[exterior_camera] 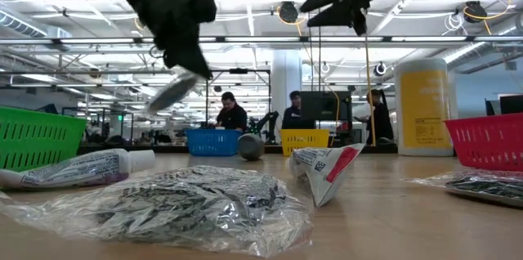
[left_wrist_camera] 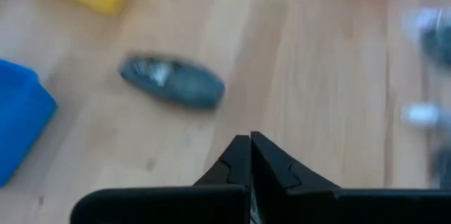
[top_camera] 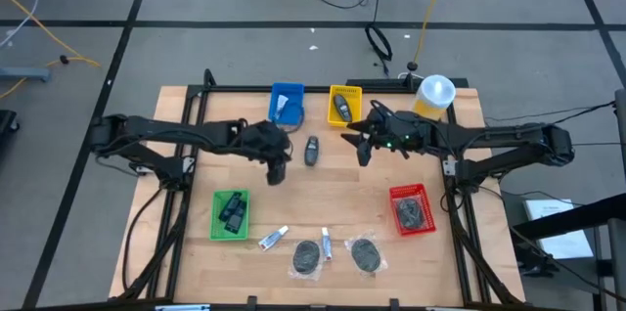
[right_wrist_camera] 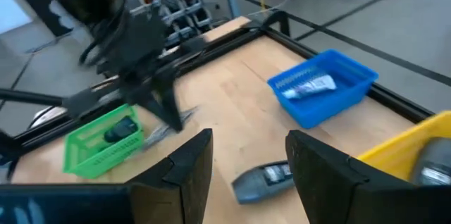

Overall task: Pick & Place Travel size toiletries
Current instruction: Put the black hairbrush into the red basket

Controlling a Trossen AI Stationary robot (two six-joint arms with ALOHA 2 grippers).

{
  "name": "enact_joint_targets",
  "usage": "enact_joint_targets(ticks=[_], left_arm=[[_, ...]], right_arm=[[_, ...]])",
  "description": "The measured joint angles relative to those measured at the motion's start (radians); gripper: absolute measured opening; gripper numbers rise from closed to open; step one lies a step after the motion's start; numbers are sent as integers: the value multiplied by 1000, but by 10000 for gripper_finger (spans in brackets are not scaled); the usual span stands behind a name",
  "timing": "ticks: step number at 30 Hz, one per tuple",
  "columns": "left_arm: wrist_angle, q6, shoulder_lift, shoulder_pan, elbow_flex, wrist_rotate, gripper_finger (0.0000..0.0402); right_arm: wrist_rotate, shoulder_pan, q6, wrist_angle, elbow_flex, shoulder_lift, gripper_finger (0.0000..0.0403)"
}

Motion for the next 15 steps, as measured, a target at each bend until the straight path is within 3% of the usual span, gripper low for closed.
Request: enact_joint_targets(ticks=[15], left_arm=[[386, -294, -18, 3, 0, -233, 0]], right_arm=[[-1, 101, -77, 62, -1, 122, 173]])
